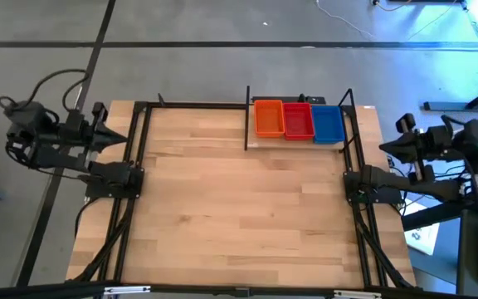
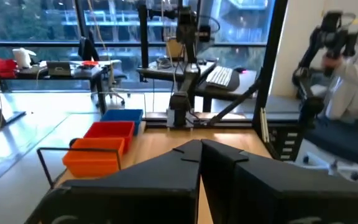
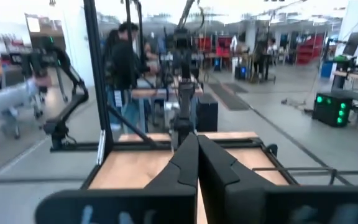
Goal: Stack baskets on shelf by color
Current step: Return to Home Position
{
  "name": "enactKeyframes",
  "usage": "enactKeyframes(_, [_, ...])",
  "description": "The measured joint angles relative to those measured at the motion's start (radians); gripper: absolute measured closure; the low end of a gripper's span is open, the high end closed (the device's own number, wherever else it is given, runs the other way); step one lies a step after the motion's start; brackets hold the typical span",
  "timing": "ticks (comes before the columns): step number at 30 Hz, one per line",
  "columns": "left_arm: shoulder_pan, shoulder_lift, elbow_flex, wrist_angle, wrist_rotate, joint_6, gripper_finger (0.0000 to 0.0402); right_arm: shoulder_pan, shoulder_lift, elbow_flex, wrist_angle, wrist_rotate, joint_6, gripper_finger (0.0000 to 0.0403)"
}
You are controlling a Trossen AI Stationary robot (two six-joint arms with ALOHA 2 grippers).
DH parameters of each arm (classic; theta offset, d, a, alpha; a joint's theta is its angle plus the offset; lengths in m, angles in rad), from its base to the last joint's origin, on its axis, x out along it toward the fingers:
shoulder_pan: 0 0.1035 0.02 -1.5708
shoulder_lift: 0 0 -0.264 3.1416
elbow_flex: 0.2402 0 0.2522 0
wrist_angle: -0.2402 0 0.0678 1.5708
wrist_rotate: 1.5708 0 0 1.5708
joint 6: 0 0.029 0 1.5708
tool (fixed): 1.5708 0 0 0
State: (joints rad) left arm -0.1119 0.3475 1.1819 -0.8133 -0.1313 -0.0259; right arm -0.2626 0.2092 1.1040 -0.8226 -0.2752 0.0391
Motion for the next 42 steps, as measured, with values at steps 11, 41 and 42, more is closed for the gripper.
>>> enactKeyframes(11, [0.000, -0.344, -0.322, 0.188, -0.006, -0.031, 0.0401, -0.001, -0.182, -0.247, 0.144, -0.010, 0.083, 0.0403])
enactKeyframes(41, [0.000, -0.342, -0.990, 0.889, 0.067, 0.108, 0.0402, 0.000, -0.203, -1.097, 1.067, -0.157, 0.133, 0.0403])
enactKeyframes(42, [0.000, -0.342, -1.017, 0.919, 0.066, 0.106, 0.0402, 0.000, -0.199, -1.097, 1.054, -0.160, 0.132, 0.0403])
